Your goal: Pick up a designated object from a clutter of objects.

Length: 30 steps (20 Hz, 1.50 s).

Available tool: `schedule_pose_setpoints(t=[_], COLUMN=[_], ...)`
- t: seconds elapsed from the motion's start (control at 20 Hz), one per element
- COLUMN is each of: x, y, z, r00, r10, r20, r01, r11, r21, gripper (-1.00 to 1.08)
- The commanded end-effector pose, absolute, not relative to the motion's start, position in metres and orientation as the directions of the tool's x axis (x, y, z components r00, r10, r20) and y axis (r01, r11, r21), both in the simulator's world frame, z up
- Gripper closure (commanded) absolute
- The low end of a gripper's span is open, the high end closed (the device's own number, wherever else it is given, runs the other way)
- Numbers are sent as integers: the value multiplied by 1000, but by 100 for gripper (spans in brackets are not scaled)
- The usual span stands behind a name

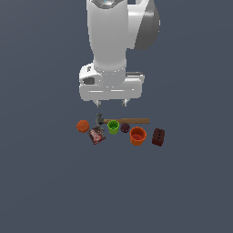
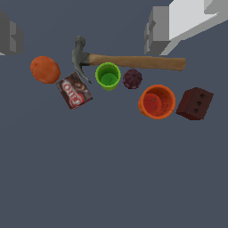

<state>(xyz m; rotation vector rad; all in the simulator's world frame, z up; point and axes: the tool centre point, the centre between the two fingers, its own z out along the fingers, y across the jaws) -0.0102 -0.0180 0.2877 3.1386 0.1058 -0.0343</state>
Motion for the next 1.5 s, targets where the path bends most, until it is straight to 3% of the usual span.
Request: schedule_pose_setpoints(t=[0.0,0.55,1.45], x=[-10,-21,-66], y=[-15,9,45], z=[275,195,91], r00=[993,907,608], r10=[115,420,794], r20=[-22,-19,-4], r01=[115,421,794], r11=[-993,-907,-608], r21=[2,9,2], gripper=[-92,-92,-92])
